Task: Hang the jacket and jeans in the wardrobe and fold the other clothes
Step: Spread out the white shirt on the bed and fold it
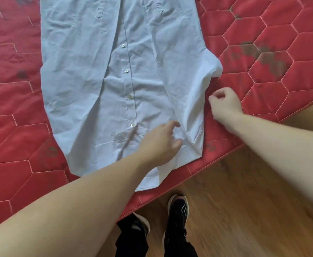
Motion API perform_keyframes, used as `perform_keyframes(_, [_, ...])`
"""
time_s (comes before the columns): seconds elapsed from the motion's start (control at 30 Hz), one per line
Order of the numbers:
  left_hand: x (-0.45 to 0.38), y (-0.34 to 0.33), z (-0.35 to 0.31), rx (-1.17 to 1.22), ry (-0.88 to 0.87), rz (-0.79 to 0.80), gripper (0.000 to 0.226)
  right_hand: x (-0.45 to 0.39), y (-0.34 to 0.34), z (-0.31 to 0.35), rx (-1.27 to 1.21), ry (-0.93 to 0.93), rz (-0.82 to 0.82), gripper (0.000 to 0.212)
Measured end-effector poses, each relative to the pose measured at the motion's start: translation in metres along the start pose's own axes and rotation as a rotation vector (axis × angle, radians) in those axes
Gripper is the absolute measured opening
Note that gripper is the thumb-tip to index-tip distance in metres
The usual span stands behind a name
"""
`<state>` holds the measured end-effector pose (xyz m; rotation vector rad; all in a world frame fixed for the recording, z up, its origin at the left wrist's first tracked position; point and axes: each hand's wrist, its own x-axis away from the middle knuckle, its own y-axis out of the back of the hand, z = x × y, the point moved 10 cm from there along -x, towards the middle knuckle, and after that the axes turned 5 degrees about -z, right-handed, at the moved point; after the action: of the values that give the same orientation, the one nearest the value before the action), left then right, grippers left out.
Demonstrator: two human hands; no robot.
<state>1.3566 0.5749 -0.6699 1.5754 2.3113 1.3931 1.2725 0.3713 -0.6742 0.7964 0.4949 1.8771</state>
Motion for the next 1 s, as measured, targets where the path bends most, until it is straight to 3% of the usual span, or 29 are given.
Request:
perform_keyframes(0.1, [-0.015, -0.024, -0.003, 0.594, 0.421, -0.022, 0.042, -0.029, -0.005, 0.000, -0.187, -0.193, 0.079, 0.027])
perform_keyframes(0.2, [-0.023, -0.047, -0.006, 0.823, 0.579, -0.030, 0.033, -0.048, -0.011, 0.010, -0.197, -0.226, 0.173, 0.028])
perform_keyframes(0.37, [-0.027, -0.067, 0.000, 0.749, 0.543, 0.122, 0.018, -0.071, -0.017, 0.012, -0.104, -0.166, 0.294, 0.028])
perform_keyframes(0.53, [-0.028, -0.073, 0.000, 0.672, 0.496, 0.228, 0.014, -0.084, -0.010, 0.026, 0.323, 0.061, 0.342, 0.025])
perform_keyframes(0.6, [-0.029, -0.074, -0.002, 0.641, 0.472, 0.259, 0.017, -0.090, 0.000, 0.035, 0.372, 0.116, 0.223, 0.022])
perform_keyframes(0.7, [-0.028, -0.076, -0.004, 0.634, 0.457, 0.297, 0.021, -0.090, 0.022, 0.052, 0.176, 0.209, -0.049, 0.020])
perform_keyframes(0.77, [-0.028, -0.077, -0.005, 0.641, 0.447, 0.309, 0.019, -0.065, 0.021, 0.075, 0.265, 0.552, -0.126, 0.035])
perform_keyframes(0.83, [-0.029, -0.077, -0.006, 0.636, 0.423, 0.311, 0.018, -0.027, -0.009, 0.083, 0.560, 0.938, 0.020, 0.050])
perform_keyframes(0.87, [-0.029, -0.076, -0.006, 0.632, 0.412, 0.312, 0.018, -0.020, -0.026, 0.069, 0.719, 1.018, 0.136, 0.056])
perform_keyframes(0.93, [-0.029, -0.076, -0.006, 0.641, 0.410, 0.323, 0.020, -0.023, -0.043, 0.033, 0.968, 0.914, 0.322, 0.068])
perform_keyframes(1.0, [-0.029, -0.078, -0.006, 0.644, 0.405, 0.337, 0.020, -0.033, -0.041, 0.009, 1.034, 0.753, 0.329, 0.068])
